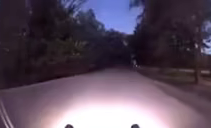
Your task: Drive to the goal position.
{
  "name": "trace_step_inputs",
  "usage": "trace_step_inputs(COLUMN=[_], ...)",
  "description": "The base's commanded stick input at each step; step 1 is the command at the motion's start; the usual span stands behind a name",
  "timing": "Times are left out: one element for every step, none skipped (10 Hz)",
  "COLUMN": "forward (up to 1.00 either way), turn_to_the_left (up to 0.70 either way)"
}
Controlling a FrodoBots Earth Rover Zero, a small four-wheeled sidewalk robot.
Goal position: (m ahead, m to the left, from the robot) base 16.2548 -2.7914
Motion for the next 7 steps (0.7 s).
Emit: trace_step_inputs(forward=[1.00,1.00,1.00,1.00,1.00,1.00,1.00], turn_to_the_left=[0.00,0.00,0.00,0.00,0.00,0.00,0.00])
